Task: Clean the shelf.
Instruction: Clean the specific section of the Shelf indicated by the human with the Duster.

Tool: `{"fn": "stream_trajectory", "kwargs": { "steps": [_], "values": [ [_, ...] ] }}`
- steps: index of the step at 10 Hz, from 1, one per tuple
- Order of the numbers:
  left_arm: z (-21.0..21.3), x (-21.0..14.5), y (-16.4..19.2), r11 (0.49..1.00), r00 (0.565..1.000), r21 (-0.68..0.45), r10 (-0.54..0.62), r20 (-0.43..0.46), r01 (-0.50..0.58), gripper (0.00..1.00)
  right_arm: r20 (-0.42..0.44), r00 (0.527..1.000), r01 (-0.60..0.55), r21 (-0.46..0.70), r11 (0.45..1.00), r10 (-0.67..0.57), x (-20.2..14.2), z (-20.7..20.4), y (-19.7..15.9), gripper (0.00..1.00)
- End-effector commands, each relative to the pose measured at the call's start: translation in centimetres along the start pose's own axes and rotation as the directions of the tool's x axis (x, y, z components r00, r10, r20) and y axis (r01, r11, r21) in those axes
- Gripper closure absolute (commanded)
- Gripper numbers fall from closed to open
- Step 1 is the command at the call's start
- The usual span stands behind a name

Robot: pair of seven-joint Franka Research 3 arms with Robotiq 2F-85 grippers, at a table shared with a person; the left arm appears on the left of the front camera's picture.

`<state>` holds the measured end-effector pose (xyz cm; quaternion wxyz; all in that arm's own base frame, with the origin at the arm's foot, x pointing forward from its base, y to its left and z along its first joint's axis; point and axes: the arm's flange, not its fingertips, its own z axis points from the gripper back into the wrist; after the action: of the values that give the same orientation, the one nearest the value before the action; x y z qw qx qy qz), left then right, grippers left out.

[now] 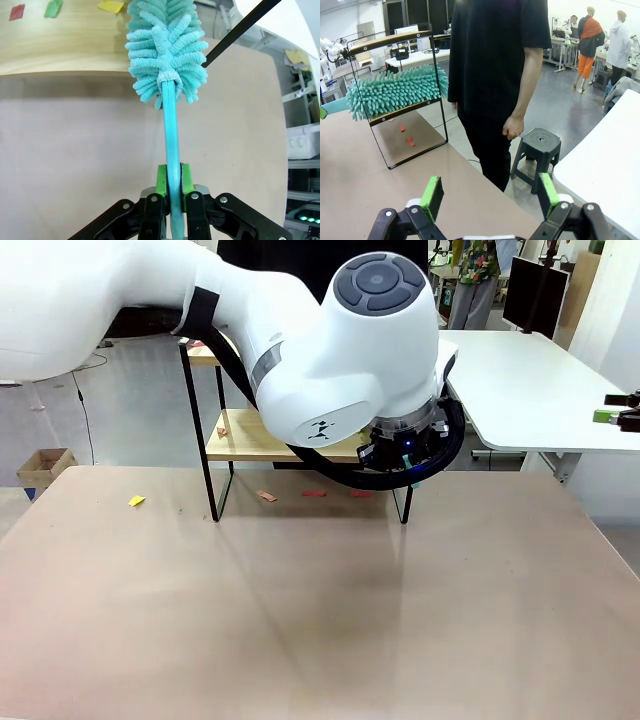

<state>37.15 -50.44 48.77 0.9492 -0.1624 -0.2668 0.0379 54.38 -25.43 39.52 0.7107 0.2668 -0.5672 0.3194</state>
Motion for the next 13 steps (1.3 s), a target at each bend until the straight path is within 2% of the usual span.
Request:
{"fn": "stream_trajectory", "kwargs": {
  "steps": [1, 5, 9, 11, 13],
  "values": [
    [0.0, 0.0, 0.0, 1.0, 1.0, 0.0, 0.001, 0.0, -0.001, 0.87, -0.002, 1.0, -0.005, 0.003, 1.0, 0.005, 0.2, -0.1, 0.1, 0.0],
    [1.6, 1.5, 5.6, 0.998, 0.998, 0.054, 0.019, -0.056, -0.016, 0.87, -0.002, 1.0, -0.005, 0.003, 1.0, 0.005, 0.2, -0.1, 0.1, 0.0],
    [3.7, 2.9, 12.9, 0.977, 0.999, 0.212, 0.012, -0.041, -0.003, 0.87, -0.002, 1.0, -0.005, 0.003, 1.0, 0.005, 0.2, -0.1, 0.1, 0.0],
    [5.7, 4.2, 17.5, 0.948, 0.999, 0.317, 0.039, 0.001, -0.037, 0.87, -0.002, 1.0, -0.005, 0.003, 1.0, 0.005, 0.2, -0.1, 0.1, 0.0],
    [7.6, 4.6, 20.8, 0.877, 0.999, 0.478, 0.032, 0.039, -0.047, 0.87, -0.002, 1.0, -0.005, 0.003, 1.0, 0.005, 0.2, -0.1, 0.1, 0.0]
  ]
}}
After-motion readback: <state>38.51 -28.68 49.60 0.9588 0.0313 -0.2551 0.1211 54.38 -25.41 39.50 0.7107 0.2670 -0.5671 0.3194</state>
